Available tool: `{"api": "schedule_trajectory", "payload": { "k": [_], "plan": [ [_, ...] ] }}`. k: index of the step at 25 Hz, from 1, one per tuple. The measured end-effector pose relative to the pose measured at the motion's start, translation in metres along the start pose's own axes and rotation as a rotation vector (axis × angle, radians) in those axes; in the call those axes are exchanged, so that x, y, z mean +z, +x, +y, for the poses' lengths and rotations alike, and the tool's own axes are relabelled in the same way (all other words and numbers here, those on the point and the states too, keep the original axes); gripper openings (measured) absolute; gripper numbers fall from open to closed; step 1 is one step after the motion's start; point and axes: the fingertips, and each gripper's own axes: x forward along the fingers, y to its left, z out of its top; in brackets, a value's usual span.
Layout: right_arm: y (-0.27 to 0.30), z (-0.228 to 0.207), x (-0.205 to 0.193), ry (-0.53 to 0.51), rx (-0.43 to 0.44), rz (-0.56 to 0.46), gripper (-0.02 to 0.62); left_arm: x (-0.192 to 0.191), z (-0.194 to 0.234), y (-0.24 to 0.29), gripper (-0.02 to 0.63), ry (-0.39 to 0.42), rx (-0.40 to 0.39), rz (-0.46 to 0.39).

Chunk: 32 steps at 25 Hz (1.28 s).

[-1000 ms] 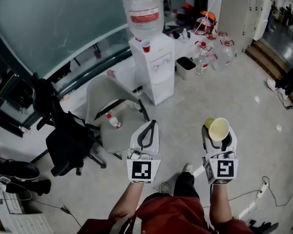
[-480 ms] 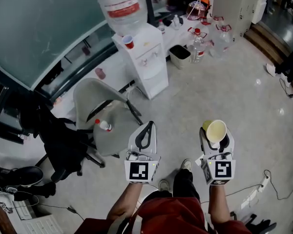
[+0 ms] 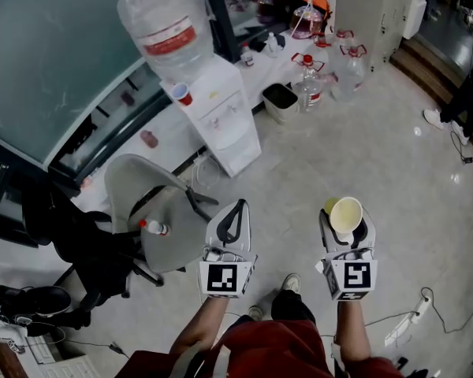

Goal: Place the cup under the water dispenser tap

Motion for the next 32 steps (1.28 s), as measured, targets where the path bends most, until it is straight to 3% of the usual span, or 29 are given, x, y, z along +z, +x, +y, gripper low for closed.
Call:
{"api": "schedule_trajectory", "payload": {
  "k": [8,15,23,32],
  "plan": [
    [0.042,-0.062,0.031,-0.007,0.003,-0.052,0.292,0.033,-0.019,0.072,-0.005,0.040,0.004,-0.048],
    [0.065,-0.074,0.053,-0.030,0.042,-0.098,0.293,0.056,-0.011,0.088,-0.005,0.078,0.056,-0.100],
    [0.129,-0.050,0.060,-0.083,0.104,-0.105,0.293,0.040,0.042,0.117,-0.005,0.064,0.121,-0.118],
    [0.252,-0.014,0.067,-0.117,0.162,-0.056,0.293,0.013,0.130,0.186,-0.005,0.029,0.156,-0.086]
  ]
}}
